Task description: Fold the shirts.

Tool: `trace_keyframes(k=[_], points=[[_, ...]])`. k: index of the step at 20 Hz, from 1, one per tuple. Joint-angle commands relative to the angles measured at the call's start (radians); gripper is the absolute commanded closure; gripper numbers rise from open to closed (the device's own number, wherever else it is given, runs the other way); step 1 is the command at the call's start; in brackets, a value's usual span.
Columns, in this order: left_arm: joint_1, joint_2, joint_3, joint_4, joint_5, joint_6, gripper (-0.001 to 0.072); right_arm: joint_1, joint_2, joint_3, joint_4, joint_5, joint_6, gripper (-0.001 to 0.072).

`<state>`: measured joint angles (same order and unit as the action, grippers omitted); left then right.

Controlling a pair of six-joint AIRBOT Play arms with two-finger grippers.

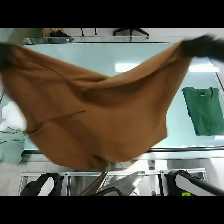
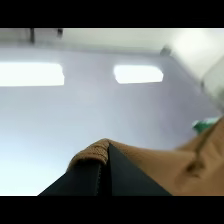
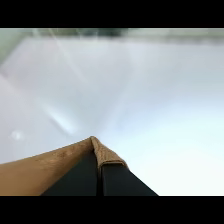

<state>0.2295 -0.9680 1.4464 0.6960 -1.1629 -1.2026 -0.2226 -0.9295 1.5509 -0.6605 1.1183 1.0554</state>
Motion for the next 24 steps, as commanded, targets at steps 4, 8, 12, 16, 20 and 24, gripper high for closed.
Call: trace_keyframes(k=[4,8,12,16,20,24], points=[[-0.133,-0.549,-0.032,0.251,0.22,0.044,0.0693,0.002,-0.453,-0.09,-0.003,-0.129,-0.071,0.0699],[-0.133,-0.84,0.214,0.25,0.167,0.04,0.0693,0.001,-0.667,0.008,0.171,-0.194,-0.177,0.0699],[-0.133,-0.931,0.395,0.25,0.121,0.024,0.0693,-0.001,-0.748,0.154,0.179,-0.169,-0.182,0.0699],[-0.134,-0.947,0.508,0.347,0.008,0.005,0.0693,-0.005,-0.721,0.179,0.023,-0.109,-0.168,0.0699],[-0.133,-0.97,0.509,0.43,-0.086,-0.006,0.0693,-0.004,-0.721,0.138,-0.061,-0.027,-0.15,0.0699],[-0.133,-1.02,0.509,0.49,-0.135,-0.037,0.0693,-0.004,-0.726,0.084,-0.071,-0.029,-0.151,0.0699]])
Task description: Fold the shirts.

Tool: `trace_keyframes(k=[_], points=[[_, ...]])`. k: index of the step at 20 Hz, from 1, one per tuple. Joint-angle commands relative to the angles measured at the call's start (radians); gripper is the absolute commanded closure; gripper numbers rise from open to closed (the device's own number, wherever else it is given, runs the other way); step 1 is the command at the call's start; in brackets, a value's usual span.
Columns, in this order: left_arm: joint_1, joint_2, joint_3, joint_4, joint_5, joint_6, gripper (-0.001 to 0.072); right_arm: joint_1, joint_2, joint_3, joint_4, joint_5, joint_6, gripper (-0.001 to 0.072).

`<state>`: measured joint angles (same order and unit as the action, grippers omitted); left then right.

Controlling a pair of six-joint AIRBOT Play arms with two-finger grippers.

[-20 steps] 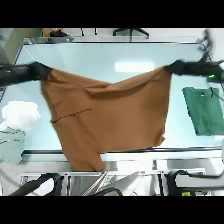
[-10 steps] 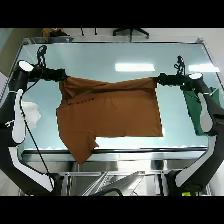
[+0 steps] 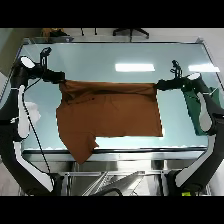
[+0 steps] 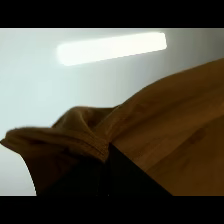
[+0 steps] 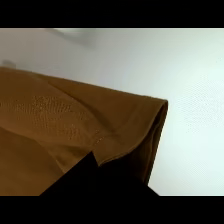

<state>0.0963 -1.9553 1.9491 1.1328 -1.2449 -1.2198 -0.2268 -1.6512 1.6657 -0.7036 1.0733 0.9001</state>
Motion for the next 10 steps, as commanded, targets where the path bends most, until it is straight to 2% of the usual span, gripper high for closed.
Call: trace_keyframes(k=[1,6,10], points=[[0.0,-0.049,0.006,0.053,-0.064,-0.02,0.0693,0.0,-0.01,-0.036,-0.028,0.015,0.004,0.0698],[-0.01,-0.085,0.006,0.053,-0.095,-0.025,0.0693,0.007,-0.016,-0.036,-0.027,-0.002,-0.015,0.0697],[-0.009,-0.085,0.006,0.053,-0.129,-0.064,0.069,0.024,-0.016,-0.036,-0.027,-0.005,-0.027,0.0697]])
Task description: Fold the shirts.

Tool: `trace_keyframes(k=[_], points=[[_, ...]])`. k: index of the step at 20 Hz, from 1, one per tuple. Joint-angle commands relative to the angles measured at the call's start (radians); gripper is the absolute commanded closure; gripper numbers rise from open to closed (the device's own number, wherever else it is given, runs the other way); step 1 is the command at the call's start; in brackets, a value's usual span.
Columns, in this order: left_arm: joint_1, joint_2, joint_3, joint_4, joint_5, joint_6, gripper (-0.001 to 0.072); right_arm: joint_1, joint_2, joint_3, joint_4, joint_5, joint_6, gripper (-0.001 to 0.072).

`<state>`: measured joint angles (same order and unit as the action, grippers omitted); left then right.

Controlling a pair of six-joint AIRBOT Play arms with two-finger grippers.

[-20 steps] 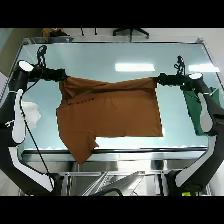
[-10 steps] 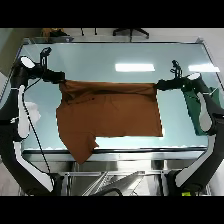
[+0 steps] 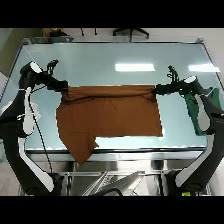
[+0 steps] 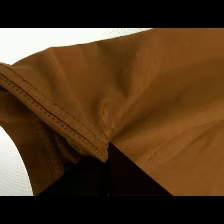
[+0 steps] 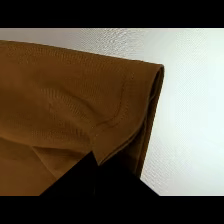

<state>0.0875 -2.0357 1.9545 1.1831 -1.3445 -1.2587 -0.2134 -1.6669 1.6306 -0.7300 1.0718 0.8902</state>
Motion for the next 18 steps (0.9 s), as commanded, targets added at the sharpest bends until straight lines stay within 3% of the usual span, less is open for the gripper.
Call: trace_keyframes(k=[1,2,3,4,5,6,9,11,15,18], points=[[0.0,-0.005,0.001,0.003,-0.043,-0.026,0.0687,0.016,-0.001,-0.001,0.0,-0.006,-0.032,0.0696],[0.0,-0.004,0.001,0.003,-0.061,-0.035,0.0414,0.02,0.0,0.001,-0.002,-0.006,-0.032,0.0685],[0.003,0.0,0.001,0.005,-0.081,-0.071,0.0162,0.02,0.01,0.006,-0.011,0.003,-0.031,0.0578],[0.013,0.008,0.002,0.005,-0.114,-0.103,0.0158,0.017,0.026,0.015,-0.032,0.021,-0.031,0.0406],[0.026,0.025,0.002,0.004,-0.145,-0.124,0.0158,0.01,0.052,0.023,-0.061,0.048,-0.03,0.0309],[0.044,0.049,0.002,0.003,-0.185,-0.15,0.0158,-0.004,0.093,0.027,-0.106,0.082,-0.017,0.0275],[0.095,0.145,-0.051,0.0,-0.354,-0.237,0.0158,-0.064,0.222,0.023,-0.319,0.182,0.156,0.0278],[0.12,0.279,-0.24,0.0,-0.396,-0.27,0.0158,-0.129,0.286,-0.016,-0.374,0.257,0.215,0.0279],[0.143,0.692,-0.828,0.004,-0.208,-0.28,0.0158,-0.281,0.389,-0.216,-0.348,0.296,0.225,0.0279],[0.154,0.965,-1.206,0.001,-0.087,-0.292,0.0158,-0.37,0.43,-0.367,-0.234,0.282,0.217,0.028]])
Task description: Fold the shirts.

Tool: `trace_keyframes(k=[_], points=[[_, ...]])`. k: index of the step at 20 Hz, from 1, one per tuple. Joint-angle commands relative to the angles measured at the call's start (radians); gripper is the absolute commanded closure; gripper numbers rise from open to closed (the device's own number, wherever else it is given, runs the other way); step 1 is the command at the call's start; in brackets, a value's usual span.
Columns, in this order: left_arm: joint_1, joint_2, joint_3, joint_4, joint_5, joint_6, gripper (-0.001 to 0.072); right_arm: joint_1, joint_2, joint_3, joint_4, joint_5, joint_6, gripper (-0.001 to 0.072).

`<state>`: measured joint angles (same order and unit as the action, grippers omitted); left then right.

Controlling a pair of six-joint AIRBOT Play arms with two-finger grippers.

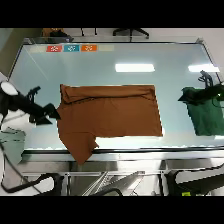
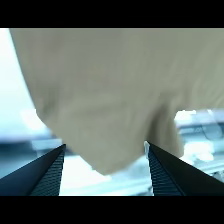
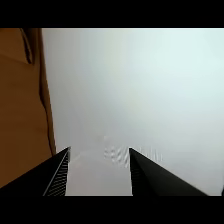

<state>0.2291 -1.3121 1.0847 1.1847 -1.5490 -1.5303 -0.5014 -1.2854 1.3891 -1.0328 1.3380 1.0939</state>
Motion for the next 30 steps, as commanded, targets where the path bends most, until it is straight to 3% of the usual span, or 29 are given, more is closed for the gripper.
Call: trace_keyframes(k=[1,4,9,18,19,20,23,24,30], points=[[0.013,0.301,-0.43,-0.002,0.15,-0.024,0.0158,-0.093,0.05,-0.157,0.085,0.003,0.014,0.0279],[0.013,0.392,-0.598,-0.009,0.23,-0.024,0.0159,-0.091,0.05,-0.224,0.125,-0.01,0.014,0.0279],[0.01,0.403,-0.692,-0.026,0.365,-0.018,0.0158,-0.082,0.05,-0.265,0.241,-0.012,-0.01,0.0279],[0.011,0.124,-0.664,-0.352,0.511,0.244,0.016,-0.074,0.05,-0.384,0.246,-0.002,-0.008,0.0279],[0.011,0.101,-0.637,-0.348,0.504,0.244,0.0198,-0.068,0.052,-0.403,0.245,-0.002,-0.006,0.0279],[0.011,0.084,-0.61,-0.347,0.494,0.252,0.0342,-0.06,0.052,-0.426,0.245,-0.002,-0.006,0.0279],[0.011,0.057,-0.55,-0.345,0.437,0.291,0.0665,-0.023,0.052,-0.501,0.241,-0.029,-0.009,0.0279],[0.011,0.055,-0.534,-0.342,0.415,0.294,0.0692,-0.006,0.051,-0.525,0.239,-0.041,-0.009,0.0279],[0.011,0.064,-0.434,-0.339,0.305,0.296,0.0693,0.142,0.052,-0.574,0.208,-0.043,-0.008,0.0287]])
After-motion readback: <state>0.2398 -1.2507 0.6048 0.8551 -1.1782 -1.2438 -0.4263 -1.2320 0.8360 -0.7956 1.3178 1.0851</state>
